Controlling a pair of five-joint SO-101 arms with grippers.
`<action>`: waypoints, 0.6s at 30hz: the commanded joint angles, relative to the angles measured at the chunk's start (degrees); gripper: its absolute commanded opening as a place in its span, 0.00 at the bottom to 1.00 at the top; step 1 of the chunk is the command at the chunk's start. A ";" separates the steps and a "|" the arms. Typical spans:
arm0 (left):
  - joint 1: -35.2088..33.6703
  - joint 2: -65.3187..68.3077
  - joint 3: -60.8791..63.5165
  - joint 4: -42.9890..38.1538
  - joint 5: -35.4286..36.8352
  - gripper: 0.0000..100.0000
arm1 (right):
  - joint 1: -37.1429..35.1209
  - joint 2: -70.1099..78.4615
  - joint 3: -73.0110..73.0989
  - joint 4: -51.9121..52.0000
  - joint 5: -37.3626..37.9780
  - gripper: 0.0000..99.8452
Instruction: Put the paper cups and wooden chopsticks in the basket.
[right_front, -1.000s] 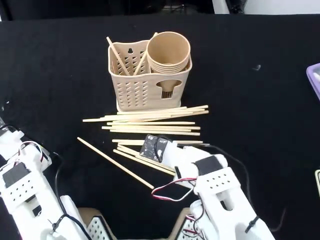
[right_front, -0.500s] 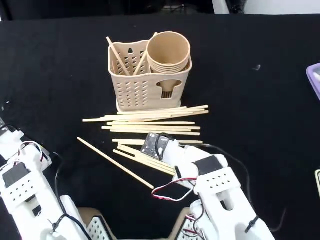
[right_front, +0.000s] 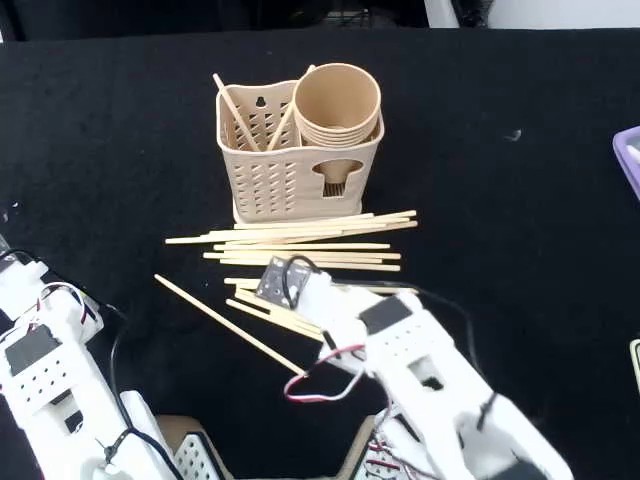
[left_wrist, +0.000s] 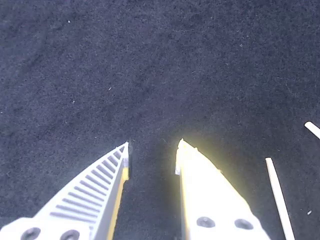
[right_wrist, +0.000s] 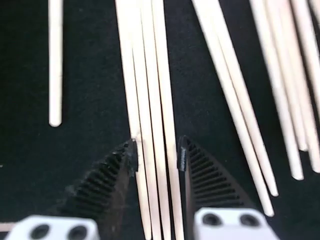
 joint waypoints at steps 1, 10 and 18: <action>0.75 -0.97 -2.15 0.26 0.35 0.16 | -0.97 8.57 -4.62 -3.69 -0.44 0.14; 0.75 -0.97 -2.15 0.26 0.35 0.16 | -1.05 20.53 -11.03 -3.78 -0.35 0.13; 0.75 -0.97 -2.15 0.26 0.35 0.16 | -0.97 14.20 -11.12 -1.23 -0.44 0.01</action>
